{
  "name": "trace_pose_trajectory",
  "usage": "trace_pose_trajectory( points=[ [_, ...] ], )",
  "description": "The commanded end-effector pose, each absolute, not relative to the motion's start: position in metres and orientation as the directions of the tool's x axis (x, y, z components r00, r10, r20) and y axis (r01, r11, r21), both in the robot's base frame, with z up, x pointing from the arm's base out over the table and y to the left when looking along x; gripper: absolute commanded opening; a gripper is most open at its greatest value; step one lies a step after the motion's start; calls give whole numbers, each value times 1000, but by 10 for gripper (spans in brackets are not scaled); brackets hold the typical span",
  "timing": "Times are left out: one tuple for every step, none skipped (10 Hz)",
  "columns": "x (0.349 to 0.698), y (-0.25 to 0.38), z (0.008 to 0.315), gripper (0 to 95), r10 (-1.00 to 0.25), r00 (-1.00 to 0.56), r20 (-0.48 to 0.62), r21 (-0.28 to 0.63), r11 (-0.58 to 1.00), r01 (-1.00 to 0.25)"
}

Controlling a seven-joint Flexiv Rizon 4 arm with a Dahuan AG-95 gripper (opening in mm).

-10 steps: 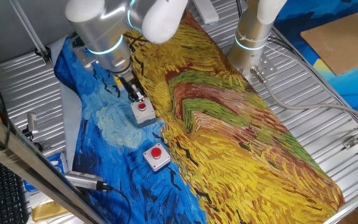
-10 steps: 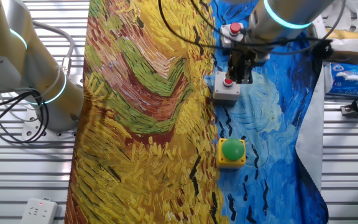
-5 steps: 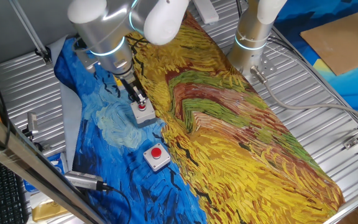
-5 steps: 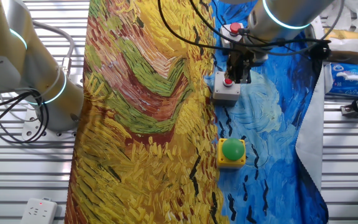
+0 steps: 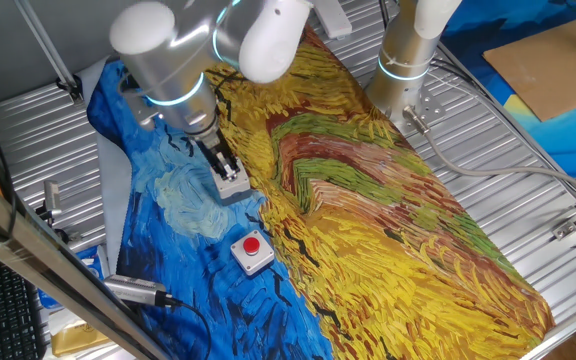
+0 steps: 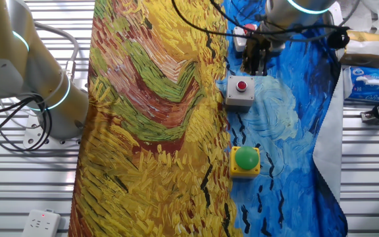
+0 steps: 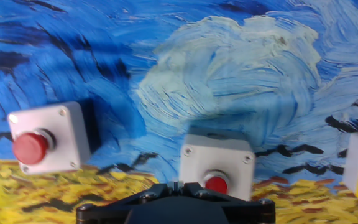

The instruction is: Press three buttons from left to right in sequence

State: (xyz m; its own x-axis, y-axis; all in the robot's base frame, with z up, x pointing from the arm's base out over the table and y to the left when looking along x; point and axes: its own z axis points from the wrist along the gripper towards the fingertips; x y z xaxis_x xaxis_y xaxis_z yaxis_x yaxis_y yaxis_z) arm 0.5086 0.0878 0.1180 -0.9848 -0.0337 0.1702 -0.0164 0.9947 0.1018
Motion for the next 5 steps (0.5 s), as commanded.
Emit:
trace_pose_trajectory(
  points=[
    [510,99,118,0,-14,-985,172,93,996,2],
    [511,103,117,0,-9,-985,172,91,996,7],
    [512,109,118,0,2,-985,172,87,996,17],
    [513,113,118,0,9,-985,172,85,996,24],
    [514,117,119,0,15,-985,173,85,996,30]
  ],
)
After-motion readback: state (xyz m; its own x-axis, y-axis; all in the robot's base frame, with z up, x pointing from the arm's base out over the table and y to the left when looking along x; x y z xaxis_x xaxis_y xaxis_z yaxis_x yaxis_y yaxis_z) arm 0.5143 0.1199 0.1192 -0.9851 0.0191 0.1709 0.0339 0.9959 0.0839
